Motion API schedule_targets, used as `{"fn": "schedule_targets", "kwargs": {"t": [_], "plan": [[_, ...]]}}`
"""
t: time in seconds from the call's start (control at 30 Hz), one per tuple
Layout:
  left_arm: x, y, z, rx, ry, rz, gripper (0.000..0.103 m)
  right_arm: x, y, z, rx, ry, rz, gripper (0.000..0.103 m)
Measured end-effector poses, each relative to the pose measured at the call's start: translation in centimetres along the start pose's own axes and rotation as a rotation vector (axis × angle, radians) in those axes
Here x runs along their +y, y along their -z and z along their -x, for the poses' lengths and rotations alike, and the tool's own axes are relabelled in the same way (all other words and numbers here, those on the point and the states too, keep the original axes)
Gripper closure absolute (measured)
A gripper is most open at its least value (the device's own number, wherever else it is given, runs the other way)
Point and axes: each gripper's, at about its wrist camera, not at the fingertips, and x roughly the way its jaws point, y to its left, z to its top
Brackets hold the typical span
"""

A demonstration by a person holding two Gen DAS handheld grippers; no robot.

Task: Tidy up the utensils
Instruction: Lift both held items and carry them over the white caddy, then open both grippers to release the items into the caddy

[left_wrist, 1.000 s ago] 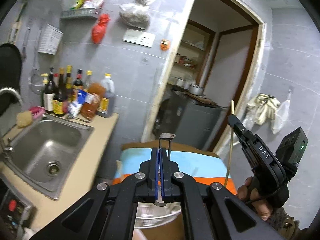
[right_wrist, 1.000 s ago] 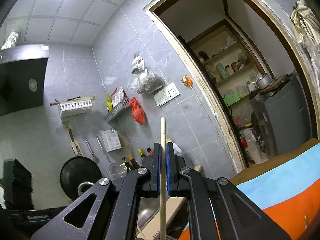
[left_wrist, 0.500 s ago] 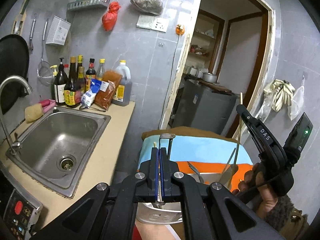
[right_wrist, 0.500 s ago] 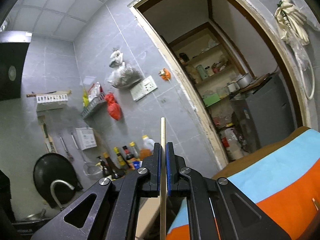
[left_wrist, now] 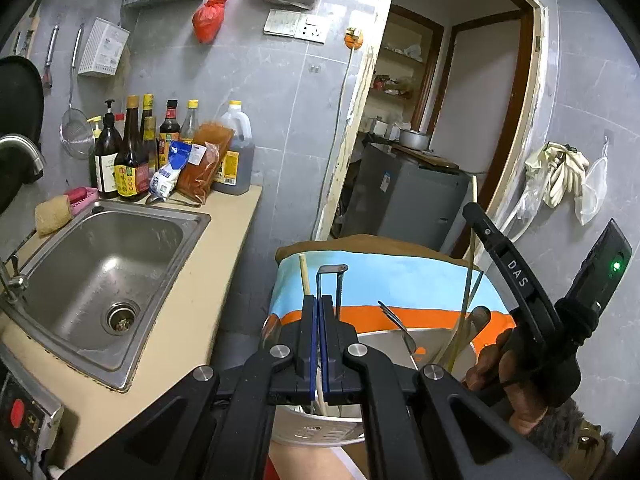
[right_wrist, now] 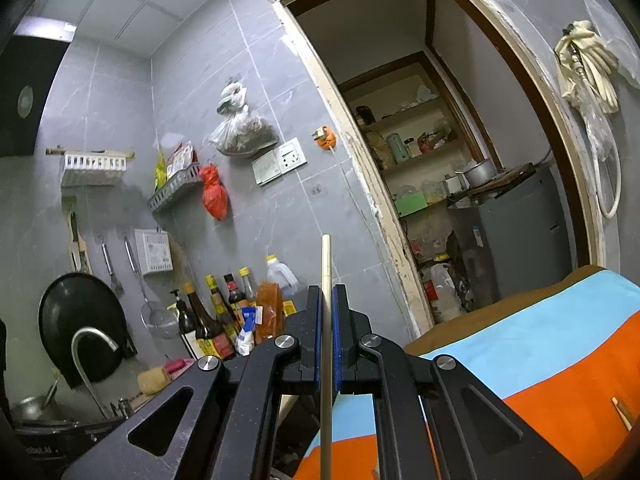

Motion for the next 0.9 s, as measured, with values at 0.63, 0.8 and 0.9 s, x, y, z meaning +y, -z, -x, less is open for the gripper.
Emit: {"fn": "schedule_targets", "kwargs": {"t": [0.63, 0.8, 0.9], "plan": [[0.6, -0.1, -0.5, 0.023, 0.068, 0.05, 0.101, -0.7, 0.5, 1.2, 0.083, -0.011, 0.031, 0.098], [0.5, -0.4, -0.4, 0.022, 0.096, 0.059, 0.095, -0.8, 0.1, 1.9, 0.106, -0.009, 0.038, 0.086], [0.3, -0.7, 0.0, 0.013, 0.099, 0.061, 0.081, -0.8, -0.7, 2.6, 0.107, -0.01, 0.039, 0.082]]}}
